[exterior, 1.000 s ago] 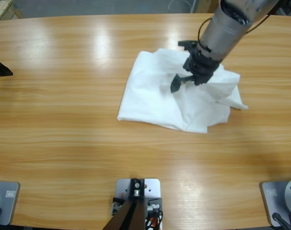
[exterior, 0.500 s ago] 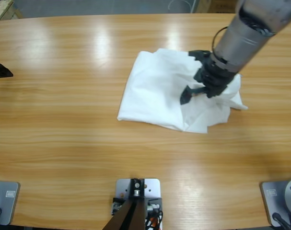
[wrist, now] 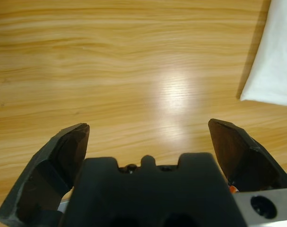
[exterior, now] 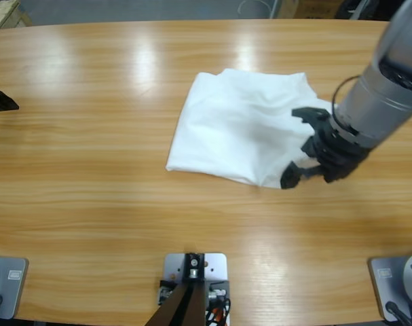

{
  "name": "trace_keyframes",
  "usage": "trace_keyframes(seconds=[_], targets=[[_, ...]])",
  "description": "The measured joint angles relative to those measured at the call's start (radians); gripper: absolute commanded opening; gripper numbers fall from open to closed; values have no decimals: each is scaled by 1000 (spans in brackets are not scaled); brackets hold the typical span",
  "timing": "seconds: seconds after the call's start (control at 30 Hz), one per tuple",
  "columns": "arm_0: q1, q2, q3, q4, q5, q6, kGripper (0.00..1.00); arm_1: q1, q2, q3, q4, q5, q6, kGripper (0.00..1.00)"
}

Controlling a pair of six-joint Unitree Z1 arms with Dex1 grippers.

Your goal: Fold clothes

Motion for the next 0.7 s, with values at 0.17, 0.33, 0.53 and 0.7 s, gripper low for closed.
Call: trace_keyframes(seconds=[0.17,0.33,0.53,0.7], targets=[[0,0,0,-1,0,0,987,1,-135,108,-13,-21,96,1000],[0,0,1,-2,-2,0,988,2,-301,120,-11,-149,172,1000],[0,0,3,-2,-4,0,988,2,-299,21,-21,-216,123,1000],[0,-4,7,-2,-4,0,990,8,-122,-80,41,-321,61,996]])
